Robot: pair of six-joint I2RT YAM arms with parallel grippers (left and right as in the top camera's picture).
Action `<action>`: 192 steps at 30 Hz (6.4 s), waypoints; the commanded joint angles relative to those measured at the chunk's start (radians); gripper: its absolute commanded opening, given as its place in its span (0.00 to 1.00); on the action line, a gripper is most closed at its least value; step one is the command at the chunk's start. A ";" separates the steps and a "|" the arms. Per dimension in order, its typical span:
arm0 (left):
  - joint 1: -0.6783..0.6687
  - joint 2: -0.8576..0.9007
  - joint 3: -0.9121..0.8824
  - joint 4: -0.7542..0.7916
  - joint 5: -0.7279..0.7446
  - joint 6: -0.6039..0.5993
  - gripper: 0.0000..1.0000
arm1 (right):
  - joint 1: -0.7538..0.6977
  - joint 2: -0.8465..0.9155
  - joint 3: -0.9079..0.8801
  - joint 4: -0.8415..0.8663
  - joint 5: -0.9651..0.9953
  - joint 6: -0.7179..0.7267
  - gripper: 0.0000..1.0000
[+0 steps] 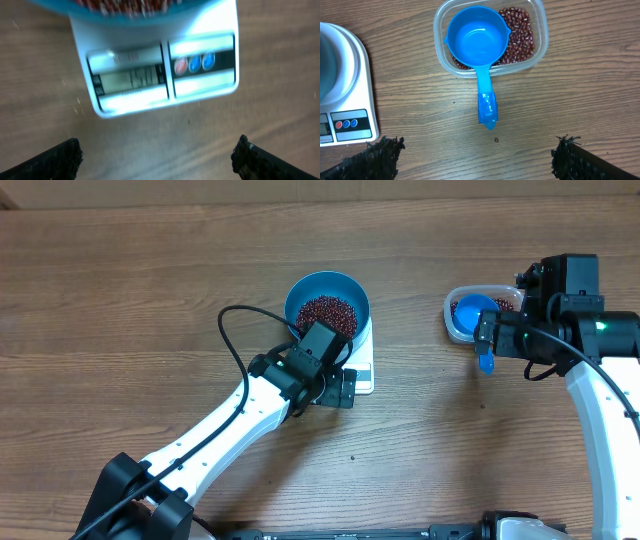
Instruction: Scoop item into bowl and weigh 150g on scale
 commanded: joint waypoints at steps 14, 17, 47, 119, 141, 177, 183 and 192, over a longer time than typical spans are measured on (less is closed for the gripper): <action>0.026 -0.077 -0.006 -0.021 -0.016 0.258 1.00 | 0.000 -0.022 0.029 0.003 -0.005 -0.016 1.00; 0.061 -0.151 -0.018 -0.038 -0.016 0.332 1.00 | 0.000 -0.022 0.029 0.003 -0.005 -0.016 1.00; 0.658 -1.426 -0.966 0.675 0.205 0.457 0.99 | 0.000 -0.022 0.029 0.003 -0.005 -0.016 1.00; 0.756 -1.576 -1.068 0.626 0.159 0.489 1.00 | 0.000 -0.053 0.011 0.072 -0.019 -0.015 1.00; 0.756 -1.576 -1.068 0.626 0.159 0.489 1.00 | 0.002 -0.748 -1.215 1.621 -0.249 -0.016 1.00; 0.756 -1.576 -1.068 0.626 0.159 0.489 1.00 | 0.000 -1.375 -1.352 1.117 -0.210 -0.026 1.00; 0.756 -1.576 -1.068 0.626 0.159 0.489 1.00 | 0.000 -1.375 -1.352 1.117 -0.210 -0.026 1.00; 0.756 -1.576 -1.068 0.626 0.159 0.489 1.00 | 0.000 -1.375 -1.352 1.117 -0.210 -0.026 1.00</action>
